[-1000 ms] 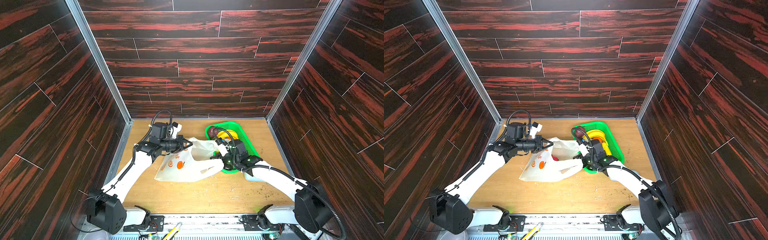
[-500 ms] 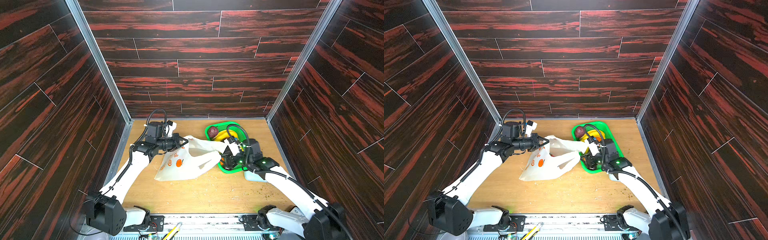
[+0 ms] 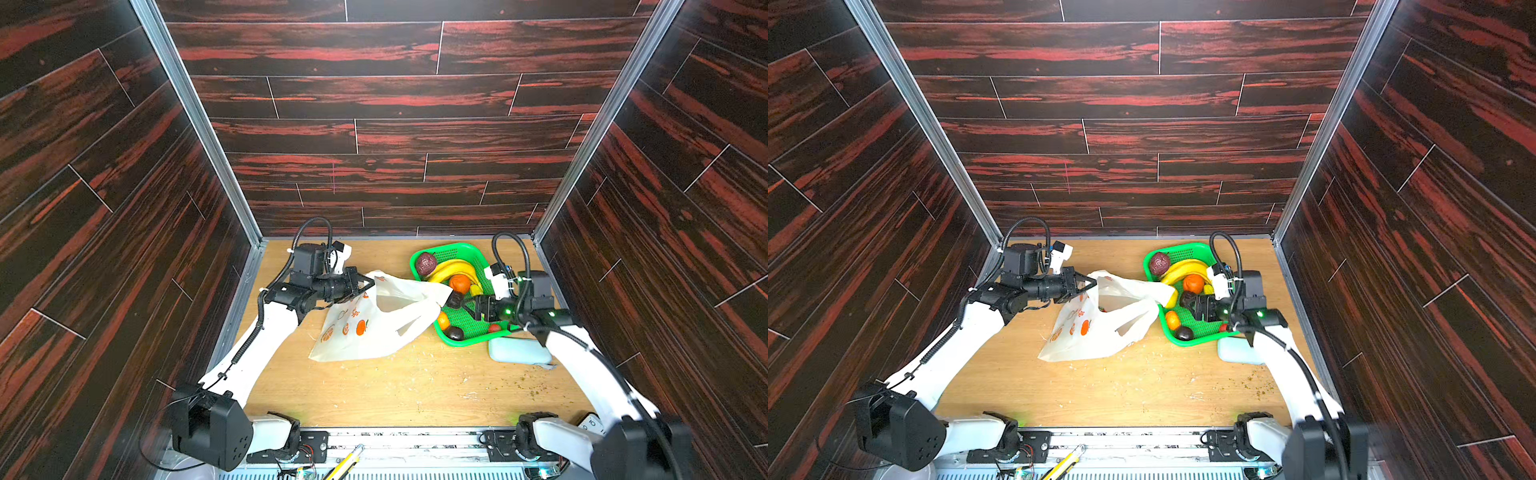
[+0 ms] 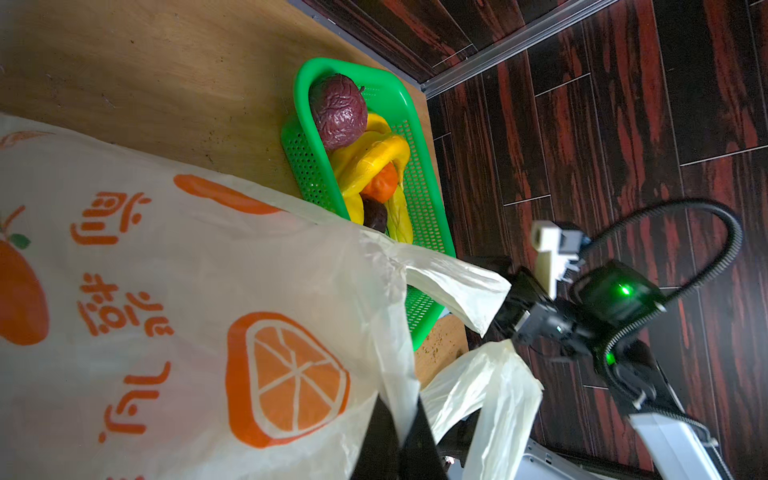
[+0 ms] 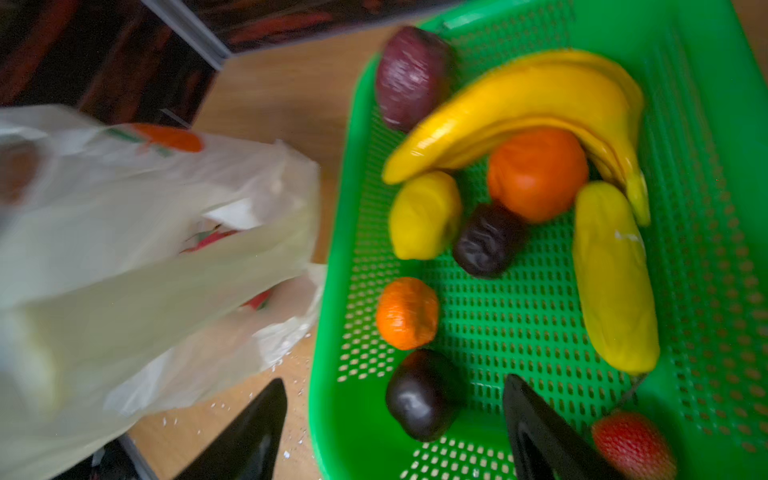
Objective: Place the fake fruits into the plastic bag and tie a complex knot
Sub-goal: 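Withdraw the right gripper from the bag back over the basket, then lower the right gripper into the basket and grasp the dark plum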
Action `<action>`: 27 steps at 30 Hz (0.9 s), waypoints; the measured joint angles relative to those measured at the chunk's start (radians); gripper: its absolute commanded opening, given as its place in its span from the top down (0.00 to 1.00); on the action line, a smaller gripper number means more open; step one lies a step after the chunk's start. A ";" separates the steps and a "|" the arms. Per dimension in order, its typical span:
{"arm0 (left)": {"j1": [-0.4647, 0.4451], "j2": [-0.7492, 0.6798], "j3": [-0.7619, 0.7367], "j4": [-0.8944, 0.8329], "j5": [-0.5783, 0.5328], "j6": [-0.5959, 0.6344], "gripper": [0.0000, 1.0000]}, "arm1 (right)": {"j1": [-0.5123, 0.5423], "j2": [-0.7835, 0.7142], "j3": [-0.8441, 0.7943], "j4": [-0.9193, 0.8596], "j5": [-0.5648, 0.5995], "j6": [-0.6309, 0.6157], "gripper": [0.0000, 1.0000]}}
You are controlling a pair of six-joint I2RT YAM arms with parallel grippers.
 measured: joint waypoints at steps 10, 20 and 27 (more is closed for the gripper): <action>0.000 0.000 0.000 0.002 -0.001 0.001 1.00 | 0.038 0.304 0.105 0.043 0.197 0.154 0.16; 0.000 0.002 0.000 -0.001 0.001 0.022 1.00 | 0.083 0.442 0.173 0.102 0.298 0.211 0.17; 0.001 0.008 0.000 -0.025 0.008 0.046 1.00 | 0.122 0.541 0.261 0.103 0.344 0.230 0.23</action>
